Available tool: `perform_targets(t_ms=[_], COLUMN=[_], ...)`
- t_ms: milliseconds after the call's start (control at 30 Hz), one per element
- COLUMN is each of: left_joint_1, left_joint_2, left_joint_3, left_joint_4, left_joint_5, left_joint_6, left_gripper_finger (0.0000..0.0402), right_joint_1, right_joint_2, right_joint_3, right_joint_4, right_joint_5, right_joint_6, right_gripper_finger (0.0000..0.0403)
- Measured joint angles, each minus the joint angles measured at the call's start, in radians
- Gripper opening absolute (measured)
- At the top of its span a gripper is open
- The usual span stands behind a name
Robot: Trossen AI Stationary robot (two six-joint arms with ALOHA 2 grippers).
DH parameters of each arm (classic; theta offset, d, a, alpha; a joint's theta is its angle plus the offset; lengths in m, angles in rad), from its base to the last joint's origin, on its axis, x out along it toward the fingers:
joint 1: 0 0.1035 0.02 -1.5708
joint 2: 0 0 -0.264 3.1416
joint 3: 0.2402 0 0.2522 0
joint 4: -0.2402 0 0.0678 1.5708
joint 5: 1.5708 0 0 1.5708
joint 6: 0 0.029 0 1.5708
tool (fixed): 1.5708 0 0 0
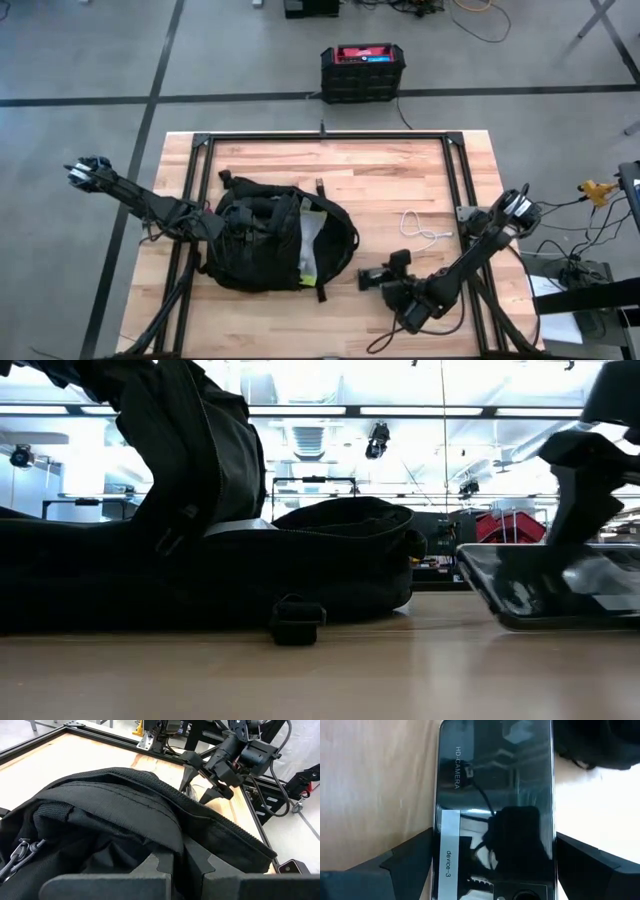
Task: Unpack backpack
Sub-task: Put the black cellphone into the black backpack
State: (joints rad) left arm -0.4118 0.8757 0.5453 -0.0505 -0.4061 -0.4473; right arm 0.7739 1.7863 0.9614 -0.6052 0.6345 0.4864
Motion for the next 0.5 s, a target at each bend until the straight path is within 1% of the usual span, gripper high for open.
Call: perform_targets(t_ms=[300,400,500], left_joint_1=[-0.001,-0.001,-0.001], left_joint_2=[0.000,0.000,0.000], left_joint_3=[0.000,0.000,0.000], left_joint_4=[0.006,0.006,0.006], left_joint_5=[0.012,0.013,0.015], left_joint_6=[-0.008,-0.008,-0.008], left_gripper_finger=[0.0000,0.0000,0.0000], right_joint_1=[-0.024,-0.024,-0.024], right_joint_2=[0.002,0.011,0.029], right_joint_3=[0.029,0.078,0.140], right_joint_4=[0.041,0.051,0.047], right_joint_5=[-0.013,-0.004,0.029], right_joint_6=[-0.036,-0.077,-0.148], right_gripper_finger=[0.0335,0.0330,0.0317])
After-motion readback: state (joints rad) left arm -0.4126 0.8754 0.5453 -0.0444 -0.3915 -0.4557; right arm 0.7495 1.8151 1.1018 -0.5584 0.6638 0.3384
